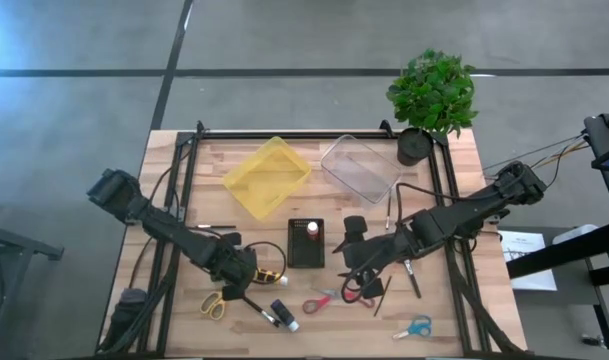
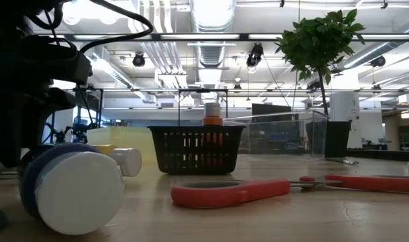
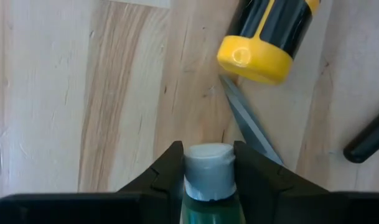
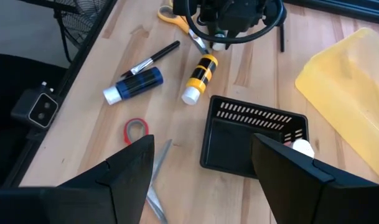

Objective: Pick & Place Paint Supplies
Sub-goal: Put the green paint bottle into the black bin

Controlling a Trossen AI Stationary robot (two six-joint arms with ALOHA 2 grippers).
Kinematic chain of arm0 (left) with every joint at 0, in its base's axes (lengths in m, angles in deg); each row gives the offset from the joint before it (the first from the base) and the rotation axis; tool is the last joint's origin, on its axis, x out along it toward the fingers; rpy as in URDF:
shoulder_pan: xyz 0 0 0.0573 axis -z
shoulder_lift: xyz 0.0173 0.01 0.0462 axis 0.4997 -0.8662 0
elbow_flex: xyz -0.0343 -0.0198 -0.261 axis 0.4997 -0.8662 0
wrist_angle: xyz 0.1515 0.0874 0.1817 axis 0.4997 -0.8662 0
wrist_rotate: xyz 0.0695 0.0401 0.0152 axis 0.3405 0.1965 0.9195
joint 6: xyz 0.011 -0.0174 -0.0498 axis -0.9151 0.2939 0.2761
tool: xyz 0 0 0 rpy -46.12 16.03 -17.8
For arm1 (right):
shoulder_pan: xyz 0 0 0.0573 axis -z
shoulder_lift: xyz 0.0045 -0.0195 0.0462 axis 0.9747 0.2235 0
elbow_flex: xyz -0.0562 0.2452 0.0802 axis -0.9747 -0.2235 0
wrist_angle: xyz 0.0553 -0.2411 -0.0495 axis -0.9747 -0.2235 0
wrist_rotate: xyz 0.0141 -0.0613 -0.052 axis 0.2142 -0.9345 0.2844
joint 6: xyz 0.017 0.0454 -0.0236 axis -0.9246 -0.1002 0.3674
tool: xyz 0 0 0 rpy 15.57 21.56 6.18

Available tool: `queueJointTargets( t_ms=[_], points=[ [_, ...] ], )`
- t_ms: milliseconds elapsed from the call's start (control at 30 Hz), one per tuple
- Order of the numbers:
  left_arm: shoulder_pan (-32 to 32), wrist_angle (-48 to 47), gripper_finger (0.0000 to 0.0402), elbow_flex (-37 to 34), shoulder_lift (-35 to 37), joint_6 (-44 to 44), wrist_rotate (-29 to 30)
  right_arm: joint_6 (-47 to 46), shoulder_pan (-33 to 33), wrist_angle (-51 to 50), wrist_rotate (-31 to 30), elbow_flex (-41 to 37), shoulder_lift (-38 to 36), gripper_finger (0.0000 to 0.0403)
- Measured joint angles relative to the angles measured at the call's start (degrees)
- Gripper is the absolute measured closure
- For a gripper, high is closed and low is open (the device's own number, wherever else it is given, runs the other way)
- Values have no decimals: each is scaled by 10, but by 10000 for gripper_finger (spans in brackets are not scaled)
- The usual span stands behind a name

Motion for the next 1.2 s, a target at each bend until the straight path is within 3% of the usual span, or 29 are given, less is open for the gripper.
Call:
queueJointTargets(
  t_ms=[167,333,567,700,833,967,1100,1200],
  points=[
    [0,-1,288,0,5,1,5,0,0,0,-1,0,0,140],
    [0,-2,288,0,44,-1,67,0,0,2,-2,0,0,140],
    [30,6,288,-3,129,25,313,0,-3,1,-2,0,0,140],
    [68,63,288,-49,173,74,461,0,-10,1,-2,0,0,140],
    [105,195,288,-136,202,108,582,1,-18,1,-6,0,0,140],
    [132,419,288,-239,201,57,670,4,-23,1,-17,0,0,140],
    [144,631,288,-319,173,-27,700,3,-23,0,-17,0,0,140],
    [144,709,288,-351,142,-43,700,4,-23,0,-17,0,0,140]
  ],
)
